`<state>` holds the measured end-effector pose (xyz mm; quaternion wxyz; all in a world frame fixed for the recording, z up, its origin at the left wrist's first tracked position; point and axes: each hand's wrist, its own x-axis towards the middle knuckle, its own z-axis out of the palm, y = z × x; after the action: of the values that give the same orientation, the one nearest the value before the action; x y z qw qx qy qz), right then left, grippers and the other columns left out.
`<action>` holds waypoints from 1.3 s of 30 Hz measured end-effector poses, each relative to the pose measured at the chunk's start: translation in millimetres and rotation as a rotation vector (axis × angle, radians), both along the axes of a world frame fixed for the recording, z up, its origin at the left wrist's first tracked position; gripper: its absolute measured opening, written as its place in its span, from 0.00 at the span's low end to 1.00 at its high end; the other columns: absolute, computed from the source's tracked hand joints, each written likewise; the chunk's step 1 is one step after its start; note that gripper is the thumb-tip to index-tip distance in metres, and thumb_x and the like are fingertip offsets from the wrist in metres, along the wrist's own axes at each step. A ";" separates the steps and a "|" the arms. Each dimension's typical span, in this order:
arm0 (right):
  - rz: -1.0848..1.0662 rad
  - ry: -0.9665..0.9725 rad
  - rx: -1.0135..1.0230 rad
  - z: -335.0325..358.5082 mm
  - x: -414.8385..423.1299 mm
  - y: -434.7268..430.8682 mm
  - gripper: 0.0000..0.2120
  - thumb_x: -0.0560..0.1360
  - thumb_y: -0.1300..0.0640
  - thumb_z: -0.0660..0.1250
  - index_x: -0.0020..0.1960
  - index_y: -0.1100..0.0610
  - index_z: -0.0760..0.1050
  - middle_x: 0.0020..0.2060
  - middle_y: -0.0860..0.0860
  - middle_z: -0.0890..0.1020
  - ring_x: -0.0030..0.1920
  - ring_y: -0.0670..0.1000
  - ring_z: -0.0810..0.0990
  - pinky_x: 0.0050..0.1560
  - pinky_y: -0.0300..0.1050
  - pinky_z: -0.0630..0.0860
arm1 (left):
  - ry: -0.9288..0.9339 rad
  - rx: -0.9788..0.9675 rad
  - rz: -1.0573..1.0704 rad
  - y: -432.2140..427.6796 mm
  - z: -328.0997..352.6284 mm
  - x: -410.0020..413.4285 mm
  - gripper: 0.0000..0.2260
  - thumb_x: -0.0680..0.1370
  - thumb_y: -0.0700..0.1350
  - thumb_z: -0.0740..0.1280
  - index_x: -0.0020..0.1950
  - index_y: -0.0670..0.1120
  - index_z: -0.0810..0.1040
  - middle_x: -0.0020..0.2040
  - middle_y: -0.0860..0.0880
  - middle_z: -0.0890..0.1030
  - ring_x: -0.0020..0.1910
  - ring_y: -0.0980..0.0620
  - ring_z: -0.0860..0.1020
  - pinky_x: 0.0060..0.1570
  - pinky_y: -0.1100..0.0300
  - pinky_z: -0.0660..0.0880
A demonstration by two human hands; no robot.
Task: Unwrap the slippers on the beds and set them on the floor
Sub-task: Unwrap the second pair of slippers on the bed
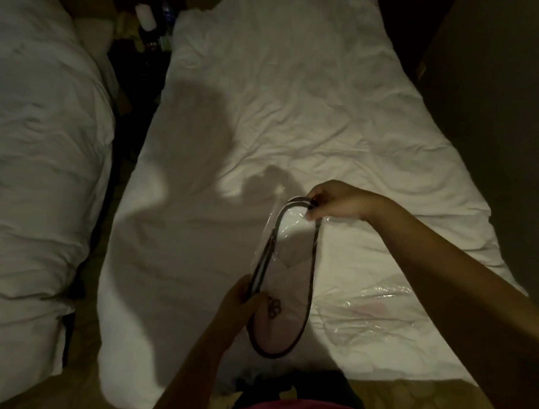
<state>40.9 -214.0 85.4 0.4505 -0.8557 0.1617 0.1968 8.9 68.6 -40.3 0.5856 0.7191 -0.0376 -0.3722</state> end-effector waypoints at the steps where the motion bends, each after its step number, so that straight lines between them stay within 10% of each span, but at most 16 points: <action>1: -0.095 -0.073 0.051 3.3 2.3 -1.8 0.12 0.67 0.60 0.76 0.49 0.62 0.81 0.41 0.54 0.83 0.42 0.49 0.80 0.47 0.41 0.73 | 0.024 -0.039 0.000 -0.5 0.9 0.4 0.09 0.73 0.40 0.69 0.51 0.51 0.79 0.49 0.48 0.85 0.48 0.51 0.83 0.49 0.55 0.80; 5: -0.518 -0.229 0.432 11.5 9.3 -9.2 0.10 0.67 0.49 0.73 0.47 0.49 0.79 0.42 0.44 0.84 0.45 0.46 0.80 0.51 0.45 0.71 | 0.122 -0.119 0.014 -5.2 8.2 3.7 0.09 0.73 0.42 0.70 0.52 0.51 0.78 0.46 0.54 0.86 0.46 0.56 0.84 0.45 0.56 0.82; 8: -0.526 -0.099 0.293 2.8 0.1 4.2 0.17 0.67 0.46 0.74 0.53 0.52 0.78 0.47 0.47 0.83 0.48 0.48 0.80 0.53 0.47 0.72 | 0.149 -0.101 -0.011 -5.6 8.6 6.9 0.09 0.74 0.40 0.69 0.51 0.53 0.79 0.45 0.54 0.86 0.45 0.54 0.84 0.44 0.54 0.81; 11: -0.772 -0.395 0.501 10.0 -1.5 0.9 0.03 0.71 0.58 0.72 0.43 0.54 0.79 0.36 0.48 0.84 0.37 0.46 0.82 0.43 0.44 0.76 | 0.252 -0.038 0.063 -1.6 -3.9 9.5 0.09 0.77 0.37 0.63 0.49 0.48 0.79 0.44 0.47 0.86 0.40 0.50 0.84 0.43 0.54 0.79; 14: -0.976 -0.684 0.755 29.2 0.4 -19.5 0.07 0.73 0.60 0.68 0.51 0.54 0.78 0.45 0.51 0.85 0.45 0.49 0.85 0.50 0.47 0.82 | 0.275 0.146 0.121 5.1 -26.3 11.0 0.06 0.77 0.38 0.63 0.46 0.43 0.80 0.41 0.41 0.84 0.33 0.52 0.84 0.34 0.60 0.80; 22: -1.133 -0.828 0.592 37.3 -25.1 -39.9 0.10 0.75 0.58 0.67 0.56 0.54 0.75 0.53 0.52 0.83 0.51 0.48 0.84 0.53 0.44 0.80 | 0.512 0.388 0.315 1.4 -79.0 22.1 0.04 0.77 0.32 0.61 0.44 0.33 0.75 0.32 0.39 0.76 0.12 0.49 0.74 0.12 0.59 0.72; 39: -1.481 -0.918 0.429 14.0 -70.0 -64.4 0.06 0.75 0.53 0.67 0.51 0.49 0.76 0.53 0.50 0.82 0.54 0.48 0.81 0.55 0.42 0.79 | 0.656 0.396 0.377 -7.8 -115.0 17.4 0.13 0.77 0.29 0.56 0.60 0.30 0.73 0.33 0.35 0.76 0.18 0.42 0.77 0.11 0.55 0.73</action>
<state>-29.2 -278.3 99.4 0.6326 -0.4238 0.4361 -0.4796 26.3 60.9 -155.4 0.4749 0.6555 0.3548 -0.4678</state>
